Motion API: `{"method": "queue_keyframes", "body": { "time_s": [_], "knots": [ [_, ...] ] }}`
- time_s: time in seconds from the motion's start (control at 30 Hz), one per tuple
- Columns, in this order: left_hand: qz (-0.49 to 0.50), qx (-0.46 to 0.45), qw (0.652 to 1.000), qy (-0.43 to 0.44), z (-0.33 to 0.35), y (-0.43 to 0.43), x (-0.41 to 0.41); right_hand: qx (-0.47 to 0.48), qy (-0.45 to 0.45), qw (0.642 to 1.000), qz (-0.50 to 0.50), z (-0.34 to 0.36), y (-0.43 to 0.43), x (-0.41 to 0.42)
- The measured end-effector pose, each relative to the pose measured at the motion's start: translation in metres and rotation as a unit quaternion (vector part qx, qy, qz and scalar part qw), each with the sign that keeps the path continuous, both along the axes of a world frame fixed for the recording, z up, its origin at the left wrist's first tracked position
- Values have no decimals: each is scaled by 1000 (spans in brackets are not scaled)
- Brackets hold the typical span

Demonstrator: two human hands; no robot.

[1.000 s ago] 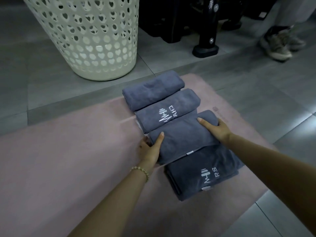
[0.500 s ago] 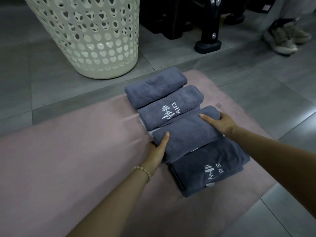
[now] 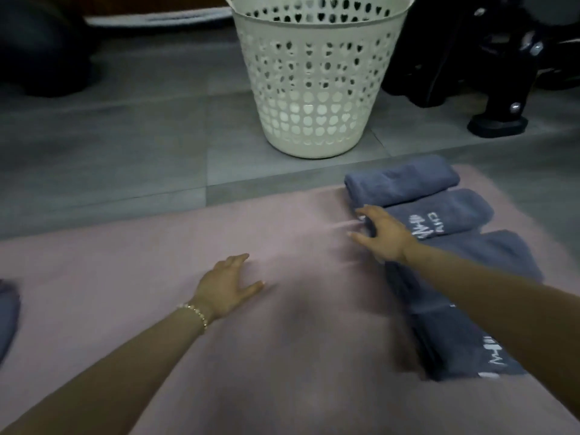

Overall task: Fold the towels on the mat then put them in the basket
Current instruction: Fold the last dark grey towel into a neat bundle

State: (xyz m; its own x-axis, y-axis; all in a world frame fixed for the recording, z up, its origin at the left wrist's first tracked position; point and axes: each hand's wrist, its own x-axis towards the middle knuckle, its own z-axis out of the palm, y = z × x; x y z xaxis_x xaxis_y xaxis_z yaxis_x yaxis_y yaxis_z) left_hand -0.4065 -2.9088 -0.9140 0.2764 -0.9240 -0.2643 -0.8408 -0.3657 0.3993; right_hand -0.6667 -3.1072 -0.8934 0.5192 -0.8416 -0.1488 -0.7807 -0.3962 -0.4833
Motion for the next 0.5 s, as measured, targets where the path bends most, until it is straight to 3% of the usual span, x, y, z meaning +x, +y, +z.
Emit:
{"method": "queue_keyframes", "body": {
  "time_s": [0.17, 0.33, 0.5],
  "knots": [
    [90, 55, 991, -81, 4, 127, 118, 42, 88, 980, 176, -29, 65, 122],
    [224, 126, 961, -102, -1, 279, 199, 59, 87, 942, 320, -57, 157, 236],
    [337, 104, 930, -103, -14, 371, 241, 72, 66, 912, 398, -82, 240, 313]
  ]
}}
